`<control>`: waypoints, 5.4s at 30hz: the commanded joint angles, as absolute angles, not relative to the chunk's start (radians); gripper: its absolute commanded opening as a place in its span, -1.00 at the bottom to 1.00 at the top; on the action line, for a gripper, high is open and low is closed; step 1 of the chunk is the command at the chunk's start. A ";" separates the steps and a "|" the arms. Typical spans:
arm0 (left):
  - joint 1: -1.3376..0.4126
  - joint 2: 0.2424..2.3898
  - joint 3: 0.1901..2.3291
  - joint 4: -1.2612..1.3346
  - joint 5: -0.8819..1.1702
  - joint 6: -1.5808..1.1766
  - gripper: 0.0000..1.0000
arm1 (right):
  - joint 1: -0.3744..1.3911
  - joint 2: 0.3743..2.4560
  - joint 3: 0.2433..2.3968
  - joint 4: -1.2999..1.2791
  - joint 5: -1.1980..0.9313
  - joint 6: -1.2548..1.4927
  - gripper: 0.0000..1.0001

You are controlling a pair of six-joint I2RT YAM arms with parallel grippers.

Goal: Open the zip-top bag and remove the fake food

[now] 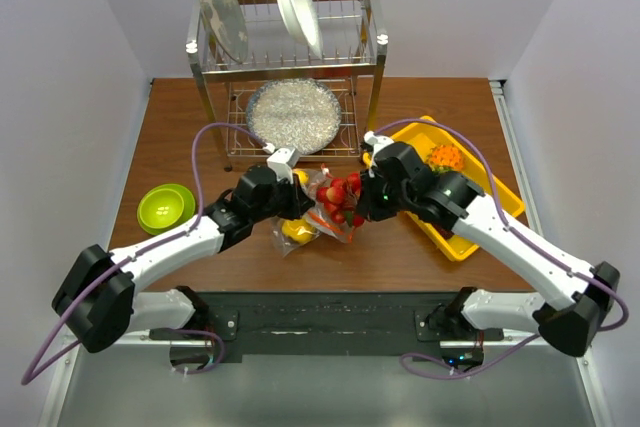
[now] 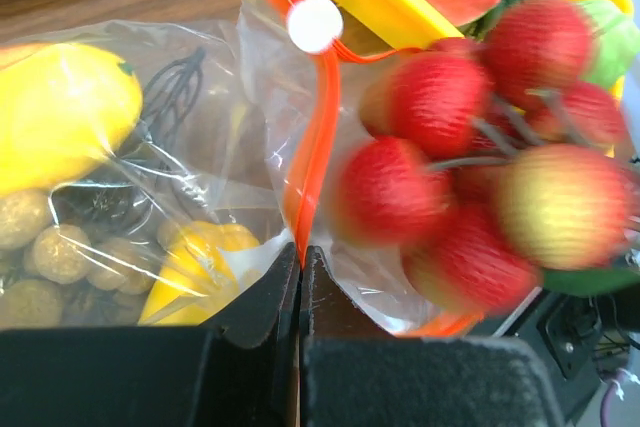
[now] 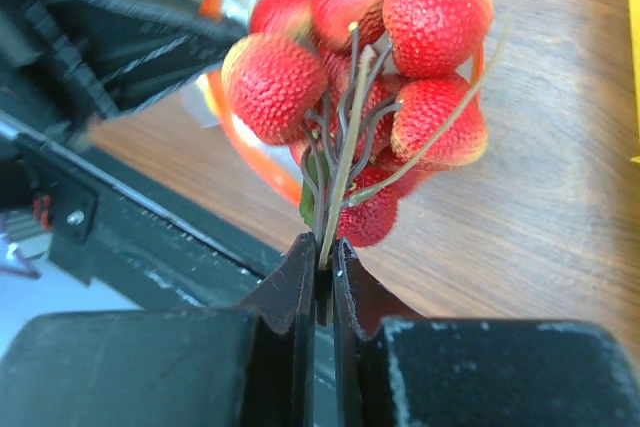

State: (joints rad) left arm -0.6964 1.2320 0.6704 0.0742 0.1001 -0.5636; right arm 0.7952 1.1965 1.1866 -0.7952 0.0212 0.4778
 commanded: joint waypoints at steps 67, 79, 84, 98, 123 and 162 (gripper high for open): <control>-0.624 1.209 0.845 -0.126 0.144 -0.558 -1.00 | 0.489 1.166 1.025 -0.453 0.083 0.552 0.07; -0.655 1.239 0.876 -0.114 0.126 -0.587 -1.00 | 0.837 1.245 0.841 -0.063 -0.016 0.807 -0.17; -0.676 1.262 0.879 -0.098 0.117 -0.607 -1.00 | 0.856 1.290 0.867 -0.072 -0.002 0.821 -0.26; -0.699 1.290 0.916 -0.097 0.091 -0.620 -1.00 | 0.874 1.199 0.827 -0.121 0.054 0.838 -0.25; -0.736 1.091 0.913 -0.288 -0.050 -0.638 -0.03 | 0.784 1.628 0.765 0.379 -0.066 0.913 -0.48; -0.512 1.193 0.450 -0.017 -0.187 -0.695 -1.00 | 0.842 1.827 0.770 0.678 -0.262 0.911 0.57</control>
